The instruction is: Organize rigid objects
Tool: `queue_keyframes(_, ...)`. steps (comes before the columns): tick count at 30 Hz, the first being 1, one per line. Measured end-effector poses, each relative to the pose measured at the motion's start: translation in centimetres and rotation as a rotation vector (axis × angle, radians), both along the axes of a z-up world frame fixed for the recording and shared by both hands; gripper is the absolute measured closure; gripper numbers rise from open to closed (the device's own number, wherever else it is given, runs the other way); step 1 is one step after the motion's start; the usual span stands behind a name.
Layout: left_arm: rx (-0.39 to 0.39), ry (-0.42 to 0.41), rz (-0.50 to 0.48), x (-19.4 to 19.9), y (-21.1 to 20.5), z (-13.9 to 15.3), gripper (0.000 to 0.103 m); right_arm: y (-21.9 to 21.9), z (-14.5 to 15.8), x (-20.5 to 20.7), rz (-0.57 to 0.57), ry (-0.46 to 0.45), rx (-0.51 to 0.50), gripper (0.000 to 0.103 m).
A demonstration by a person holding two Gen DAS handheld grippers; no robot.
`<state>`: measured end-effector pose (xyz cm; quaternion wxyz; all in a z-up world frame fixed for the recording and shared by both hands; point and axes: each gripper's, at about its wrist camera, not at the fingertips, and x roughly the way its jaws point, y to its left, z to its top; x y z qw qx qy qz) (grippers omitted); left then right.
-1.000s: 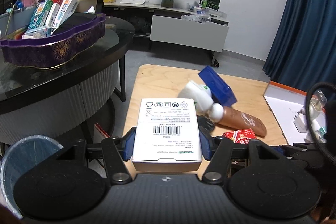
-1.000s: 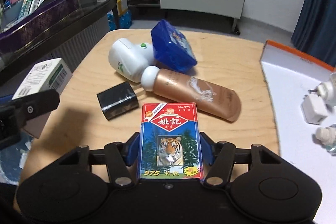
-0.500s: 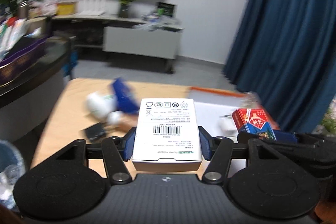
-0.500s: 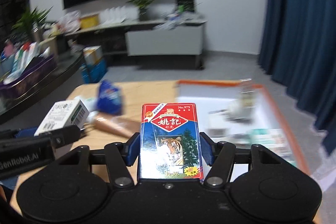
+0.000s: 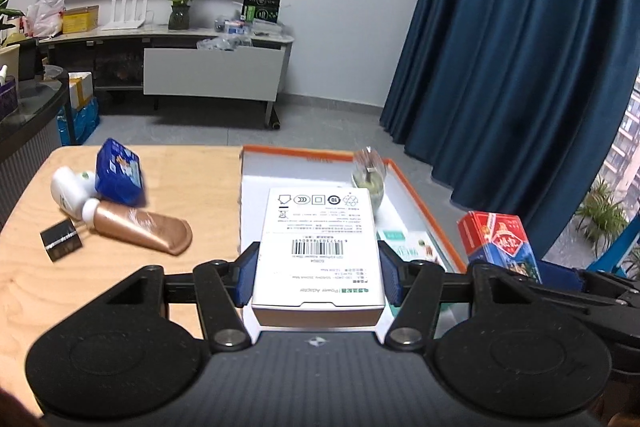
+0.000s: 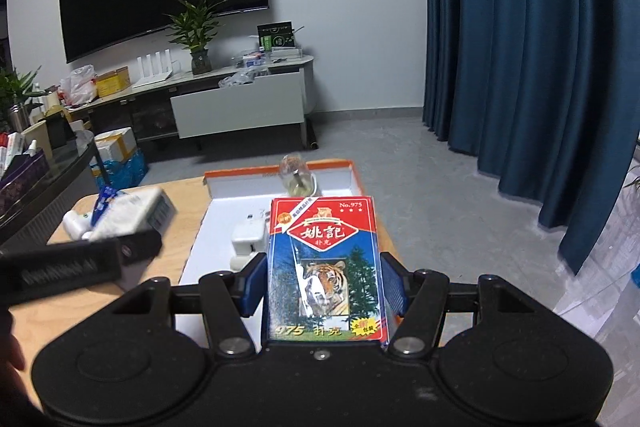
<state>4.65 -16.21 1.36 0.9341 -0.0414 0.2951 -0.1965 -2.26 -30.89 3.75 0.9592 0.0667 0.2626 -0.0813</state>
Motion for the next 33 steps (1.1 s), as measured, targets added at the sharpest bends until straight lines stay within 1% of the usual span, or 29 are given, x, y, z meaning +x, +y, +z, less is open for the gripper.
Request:
queue_keyframes(4,0.028,-0.008,0.006,0.1,0.1,0.2,0.043,0.1,-0.6,-0.1,0.0,0.001,0.012,0.032)
queue_keyframes(7,0.019,0.0,0.017,0.2,0.2,0.3,0.043,0.2,-0.7,-0.4,0.007,-0.002,0.016,0.032)
queue_keyframes(14,0.03,-0.013,0.014,-0.6,-0.5,0.4,0.043,-0.2,-0.5,-0.9,0.007,-0.009,0.008,0.032)
queue_keyframes(20,0.046,-0.018,0.012,-0.9,-0.8,0.3,0.043,-0.1,-0.5,-0.9,0.005,0.005,0.01,0.032)
queue_keyframes(33,0.047,-0.006,0.008,-0.7,-0.7,-0.1,0.043,-0.4,-0.8,-0.3,0.008,0.014,0.008,0.032)
